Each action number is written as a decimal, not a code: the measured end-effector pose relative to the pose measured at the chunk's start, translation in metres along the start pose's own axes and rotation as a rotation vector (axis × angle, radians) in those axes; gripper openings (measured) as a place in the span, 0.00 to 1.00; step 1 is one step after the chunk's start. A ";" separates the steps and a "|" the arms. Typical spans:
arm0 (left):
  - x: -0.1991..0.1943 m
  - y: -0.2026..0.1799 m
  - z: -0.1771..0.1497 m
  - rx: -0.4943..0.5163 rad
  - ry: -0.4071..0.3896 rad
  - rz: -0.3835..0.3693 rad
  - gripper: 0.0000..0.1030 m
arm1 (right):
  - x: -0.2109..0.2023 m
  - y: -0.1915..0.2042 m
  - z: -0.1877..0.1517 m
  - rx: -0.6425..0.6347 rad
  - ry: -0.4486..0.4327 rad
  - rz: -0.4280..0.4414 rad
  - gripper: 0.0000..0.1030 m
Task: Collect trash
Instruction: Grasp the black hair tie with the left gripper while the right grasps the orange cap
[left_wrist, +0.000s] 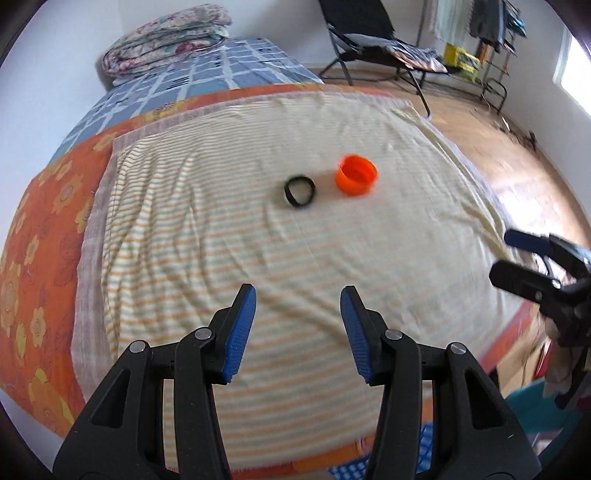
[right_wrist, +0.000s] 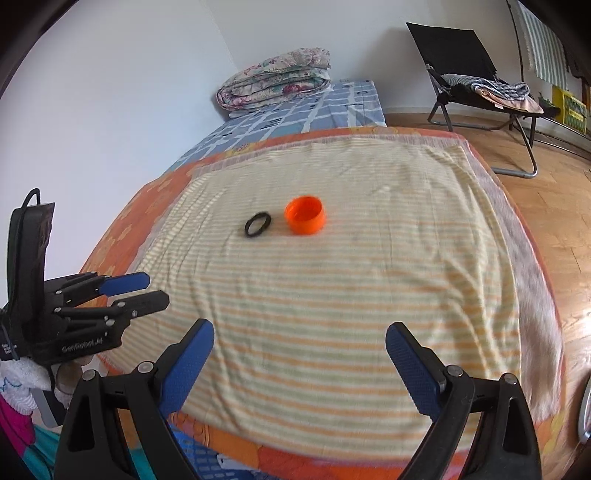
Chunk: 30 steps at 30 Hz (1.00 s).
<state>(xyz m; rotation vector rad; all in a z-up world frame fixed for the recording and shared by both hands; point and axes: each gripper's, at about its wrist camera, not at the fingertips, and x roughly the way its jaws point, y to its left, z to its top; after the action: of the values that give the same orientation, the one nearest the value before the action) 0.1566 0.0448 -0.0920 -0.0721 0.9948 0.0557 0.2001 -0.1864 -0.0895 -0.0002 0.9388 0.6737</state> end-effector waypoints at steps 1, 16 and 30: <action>0.004 0.003 0.006 -0.021 0.001 0.001 0.47 | 0.003 -0.002 0.006 0.006 0.009 0.005 0.91; 0.062 0.034 0.057 -0.220 0.044 -0.077 0.47 | 0.078 -0.039 0.079 0.179 0.146 0.090 0.74; 0.114 0.036 0.081 -0.260 0.094 -0.067 0.30 | 0.124 -0.046 0.099 0.178 0.183 0.075 0.50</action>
<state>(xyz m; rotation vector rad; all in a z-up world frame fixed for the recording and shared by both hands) 0.2831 0.0895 -0.1446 -0.3482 1.0739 0.1214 0.3481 -0.1289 -0.1341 0.1333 1.1779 0.6647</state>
